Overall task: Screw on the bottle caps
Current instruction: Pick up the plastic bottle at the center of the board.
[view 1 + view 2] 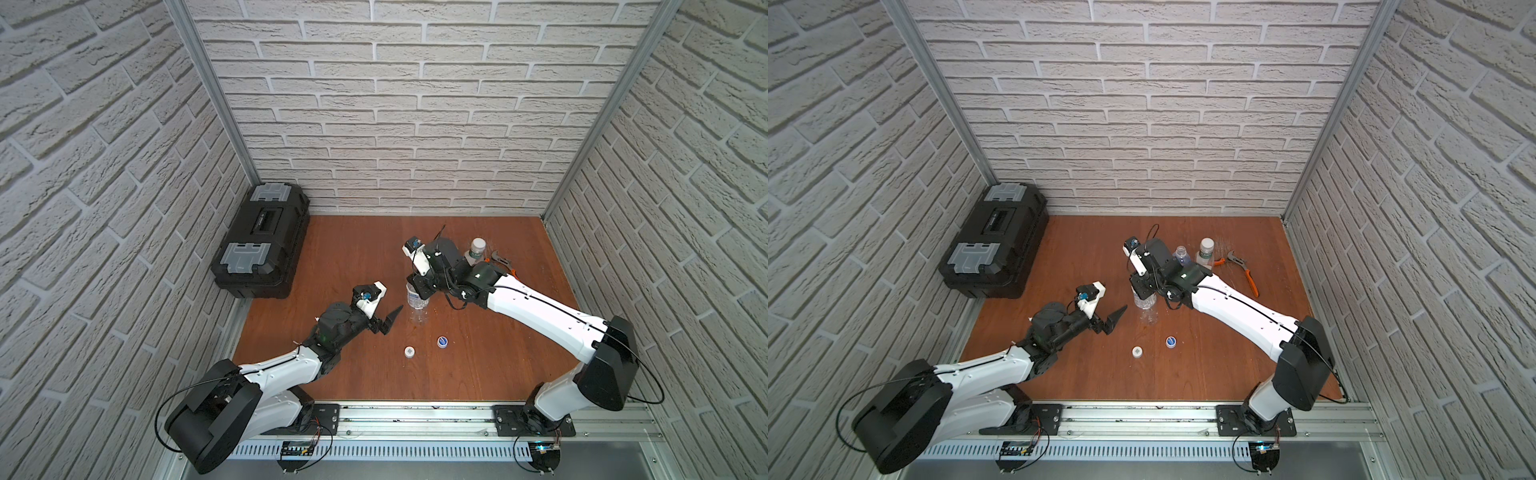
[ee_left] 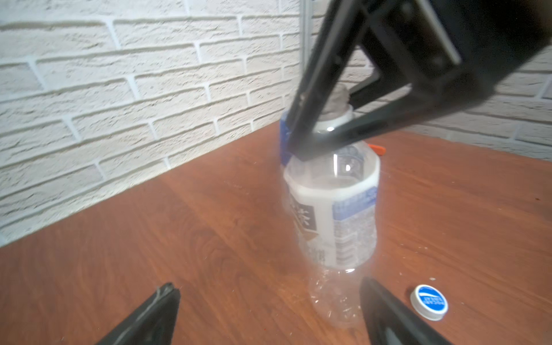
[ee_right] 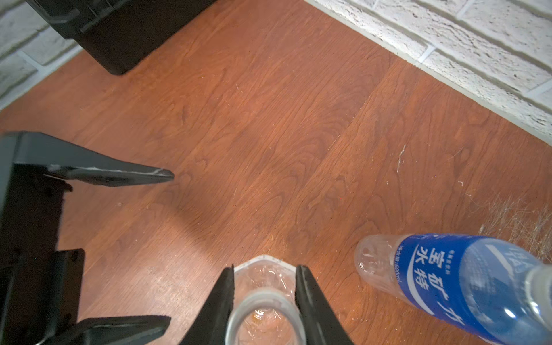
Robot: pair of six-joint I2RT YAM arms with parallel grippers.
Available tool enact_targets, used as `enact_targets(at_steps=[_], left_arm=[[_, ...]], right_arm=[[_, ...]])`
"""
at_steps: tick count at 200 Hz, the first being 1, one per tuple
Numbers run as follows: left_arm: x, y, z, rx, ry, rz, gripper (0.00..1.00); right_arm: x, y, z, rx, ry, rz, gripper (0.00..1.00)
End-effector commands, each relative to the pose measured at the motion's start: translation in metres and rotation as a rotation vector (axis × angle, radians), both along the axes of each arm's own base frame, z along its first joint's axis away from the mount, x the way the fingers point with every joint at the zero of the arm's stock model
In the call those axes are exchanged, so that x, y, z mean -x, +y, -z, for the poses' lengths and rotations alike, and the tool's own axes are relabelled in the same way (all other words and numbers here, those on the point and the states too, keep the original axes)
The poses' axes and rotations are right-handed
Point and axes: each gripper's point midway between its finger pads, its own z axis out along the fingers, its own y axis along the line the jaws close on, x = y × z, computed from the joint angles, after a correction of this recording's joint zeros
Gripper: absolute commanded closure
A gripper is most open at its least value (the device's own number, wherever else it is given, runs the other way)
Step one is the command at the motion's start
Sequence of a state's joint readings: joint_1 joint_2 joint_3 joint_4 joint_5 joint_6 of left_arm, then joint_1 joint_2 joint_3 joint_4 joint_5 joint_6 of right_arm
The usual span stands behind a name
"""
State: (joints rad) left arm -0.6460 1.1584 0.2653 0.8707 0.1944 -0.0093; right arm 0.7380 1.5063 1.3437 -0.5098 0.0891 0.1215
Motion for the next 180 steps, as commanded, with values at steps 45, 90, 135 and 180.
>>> enact_targets(at_steps=[45, 90, 135, 180], left_arm=[[0.015, -0.028, -0.074, 0.169, -0.153, 0.179, 0.02], [0.015, -0.048, -0.09, 0.193, -0.154, 0.246, 0.02], [0.011, -0.054, -0.089, 0.208, -0.144, 0.26, 0.1], [0.012, -0.053, -0.088, 0.164, -0.146, 0.257, 0.24]], right_arm=[[0.027, 0.001, -0.09, -0.363, -0.201, -0.045, 0.78], [0.036, 0.009, -0.104, -0.469, -0.22, -0.094, 0.78], [0.04, 0.01, -0.106, -0.492, -0.216, -0.106, 0.79], [0.042, 0.011, -0.102, -0.486, -0.204, -0.118, 0.78]])
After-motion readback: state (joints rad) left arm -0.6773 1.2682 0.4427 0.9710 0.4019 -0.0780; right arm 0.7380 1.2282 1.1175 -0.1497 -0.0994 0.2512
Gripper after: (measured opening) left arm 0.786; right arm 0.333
